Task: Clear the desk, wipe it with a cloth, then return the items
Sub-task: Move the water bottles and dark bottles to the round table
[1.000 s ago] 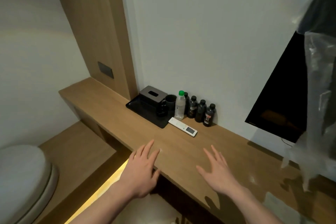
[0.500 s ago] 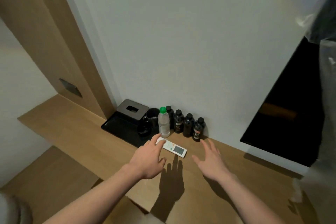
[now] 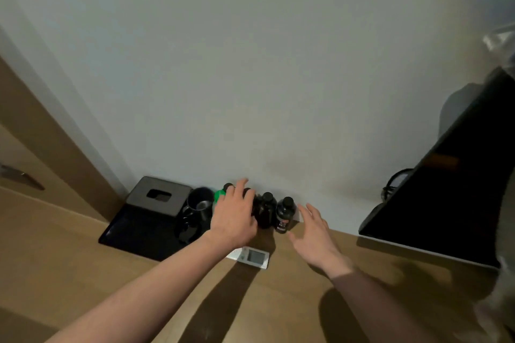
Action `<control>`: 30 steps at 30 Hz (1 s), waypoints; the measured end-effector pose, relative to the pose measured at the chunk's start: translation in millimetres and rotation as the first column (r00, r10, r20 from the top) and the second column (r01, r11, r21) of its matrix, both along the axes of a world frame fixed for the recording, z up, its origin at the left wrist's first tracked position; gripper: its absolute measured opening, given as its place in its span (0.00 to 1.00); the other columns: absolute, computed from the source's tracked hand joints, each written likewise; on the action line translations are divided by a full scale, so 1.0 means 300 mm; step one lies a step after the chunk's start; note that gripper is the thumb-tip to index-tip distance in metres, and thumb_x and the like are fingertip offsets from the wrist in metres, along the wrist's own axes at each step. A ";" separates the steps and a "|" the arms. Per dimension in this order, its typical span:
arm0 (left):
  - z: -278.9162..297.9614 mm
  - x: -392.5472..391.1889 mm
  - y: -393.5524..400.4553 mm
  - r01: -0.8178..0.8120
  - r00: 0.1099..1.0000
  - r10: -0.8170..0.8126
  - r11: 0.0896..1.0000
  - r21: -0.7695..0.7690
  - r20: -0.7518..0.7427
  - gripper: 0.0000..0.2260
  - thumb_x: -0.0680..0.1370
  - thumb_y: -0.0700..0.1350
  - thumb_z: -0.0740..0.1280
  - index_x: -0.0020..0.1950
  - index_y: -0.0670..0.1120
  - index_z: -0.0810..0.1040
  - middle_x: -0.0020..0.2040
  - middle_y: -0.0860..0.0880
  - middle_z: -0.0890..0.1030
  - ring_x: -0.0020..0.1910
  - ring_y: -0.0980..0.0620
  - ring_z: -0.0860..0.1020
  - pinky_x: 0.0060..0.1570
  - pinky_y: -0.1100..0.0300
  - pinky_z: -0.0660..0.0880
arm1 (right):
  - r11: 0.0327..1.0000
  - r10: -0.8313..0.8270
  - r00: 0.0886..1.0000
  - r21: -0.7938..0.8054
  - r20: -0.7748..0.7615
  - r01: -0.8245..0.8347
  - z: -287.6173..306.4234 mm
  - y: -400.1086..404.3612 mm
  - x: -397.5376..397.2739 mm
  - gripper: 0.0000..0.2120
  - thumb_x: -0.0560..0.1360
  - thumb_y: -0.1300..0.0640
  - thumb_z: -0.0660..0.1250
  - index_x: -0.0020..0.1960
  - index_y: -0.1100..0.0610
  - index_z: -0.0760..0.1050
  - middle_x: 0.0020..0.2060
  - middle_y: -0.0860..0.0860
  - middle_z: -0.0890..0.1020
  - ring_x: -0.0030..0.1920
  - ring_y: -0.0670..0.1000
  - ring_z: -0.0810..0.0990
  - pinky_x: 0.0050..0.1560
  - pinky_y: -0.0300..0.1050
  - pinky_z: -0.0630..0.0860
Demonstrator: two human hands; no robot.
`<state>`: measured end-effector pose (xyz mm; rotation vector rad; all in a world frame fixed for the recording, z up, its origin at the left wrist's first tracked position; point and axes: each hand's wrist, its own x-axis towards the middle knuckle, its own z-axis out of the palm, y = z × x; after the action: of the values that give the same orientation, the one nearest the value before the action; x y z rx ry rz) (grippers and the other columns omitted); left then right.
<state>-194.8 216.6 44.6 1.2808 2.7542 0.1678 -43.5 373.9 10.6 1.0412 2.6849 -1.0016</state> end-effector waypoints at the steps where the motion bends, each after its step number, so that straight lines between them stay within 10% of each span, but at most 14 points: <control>1: -0.003 -0.034 -0.013 -0.009 0.997 0.011 1.000 0.024 -0.075 0.25 0.76 0.51 0.67 0.72 0.48 0.68 0.79 0.45 0.58 0.71 0.42 0.67 0.67 0.46 0.71 | 1.000 0.008 1.000 0.018 0.009 -0.008 -0.008 0.011 -0.026 0.38 0.80 0.46 0.68 0.84 0.45 0.52 0.83 0.48 0.51 0.82 0.55 0.54 0.81 0.55 0.56; 11: -0.138 -0.301 -0.109 0.008 0.988 -0.006 1.000 -0.006 0.156 0.19 0.82 0.51 0.65 0.72 0.51 0.68 0.66 0.49 0.73 0.63 0.45 0.73 0.57 0.50 0.77 | 0.997 -0.047 0.994 0.071 0.094 0.040 -0.126 0.049 -0.240 0.33 0.81 0.52 0.68 0.82 0.51 0.59 0.79 0.50 0.64 0.75 0.55 0.68 0.75 0.51 0.68; 17: -0.134 -0.328 -0.133 0.002 0.954 -0.042 0.991 0.136 0.296 0.13 0.79 0.47 0.71 0.63 0.50 0.75 0.60 0.51 0.76 0.55 0.45 0.79 0.54 0.51 0.76 | 0.969 -0.198 0.980 0.159 0.031 0.191 -0.131 0.039 -0.283 0.12 0.80 0.58 0.70 0.61 0.48 0.75 0.60 0.49 0.79 0.56 0.53 0.80 0.58 0.49 0.79; 30: 0.105 -0.004 -0.199 0.210 0.870 -0.368 0.879 0.427 0.329 0.14 0.76 0.44 0.75 0.59 0.56 0.78 0.53 0.63 0.74 0.51 0.61 0.76 0.51 0.62 0.75 | 0.915 -0.383 0.878 0.011 -0.287 0.403 0.144 -0.173 0.191 0.13 0.78 0.55 0.74 0.60 0.45 0.77 0.55 0.41 0.79 0.54 0.42 0.79 0.56 0.39 0.79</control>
<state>-195.9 157.1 76.2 1.5275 2.2057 0.8708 13.9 322.0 53.8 1.6260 2.8033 -1.2056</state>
